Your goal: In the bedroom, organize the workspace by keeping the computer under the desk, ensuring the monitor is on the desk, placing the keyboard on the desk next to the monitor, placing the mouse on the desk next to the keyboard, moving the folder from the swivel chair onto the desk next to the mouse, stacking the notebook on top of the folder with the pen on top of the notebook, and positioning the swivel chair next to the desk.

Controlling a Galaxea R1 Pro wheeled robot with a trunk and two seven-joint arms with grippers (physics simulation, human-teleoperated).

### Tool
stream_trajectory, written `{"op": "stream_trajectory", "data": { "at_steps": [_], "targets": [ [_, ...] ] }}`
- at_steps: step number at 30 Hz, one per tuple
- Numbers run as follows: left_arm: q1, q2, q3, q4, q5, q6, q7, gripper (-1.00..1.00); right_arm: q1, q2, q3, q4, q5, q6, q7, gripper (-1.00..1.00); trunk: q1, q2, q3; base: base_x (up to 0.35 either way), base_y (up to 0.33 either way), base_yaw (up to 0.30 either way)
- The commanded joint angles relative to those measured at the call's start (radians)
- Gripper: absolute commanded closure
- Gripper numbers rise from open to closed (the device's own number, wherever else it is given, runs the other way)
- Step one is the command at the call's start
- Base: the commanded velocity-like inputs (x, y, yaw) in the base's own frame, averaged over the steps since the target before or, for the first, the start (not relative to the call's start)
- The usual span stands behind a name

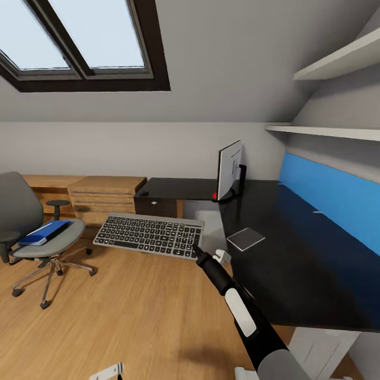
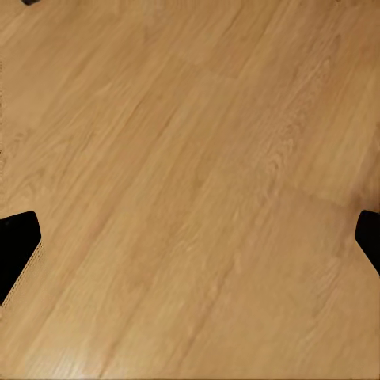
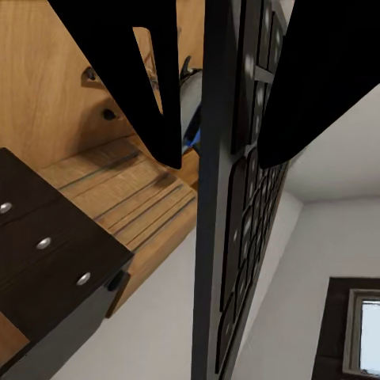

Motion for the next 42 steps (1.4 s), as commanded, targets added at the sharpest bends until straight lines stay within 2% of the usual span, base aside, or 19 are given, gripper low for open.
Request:
{"op": "stream_trajectory", "data": {
  "at_steps": [1,4,12,42],
  "targets": [
    [0.0,0.001,-0.004,-0.002,0.003,0.005,0.007,-1.0,-0.001,0.0,-0.001,-0.001,-0.012,0.007,0.002,1.0,0.0,-0.001,-0.001,0.227,0.238,0.0],
    [0.0,0.001,-0.004,-0.002,0.003,0.005,0.007,-1.0,0.0,0.0,0.0,-0.001,-0.015,0.007,0.002,1.0,0.0,-0.001,-0.001,0.227,0.239,0.0],
    [0.0,0.001,-0.002,-0.002,0.003,0.005,0.007,-1.0,0.0,0.0,0.0,0.001,-0.053,0.007,-0.017,1.0,0.0,-0.001,-0.001,0.227,0.257,0.0],
    [0.0,0.001,-0.002,0.016,0.003,0.005,0.007,-1.0,0.0,0.0,0.002,0.0,-0.058,0.007,-0.041,1.0,0.0,-0.001,-0.001,0.255,0.241,0.0]
  ]
}}
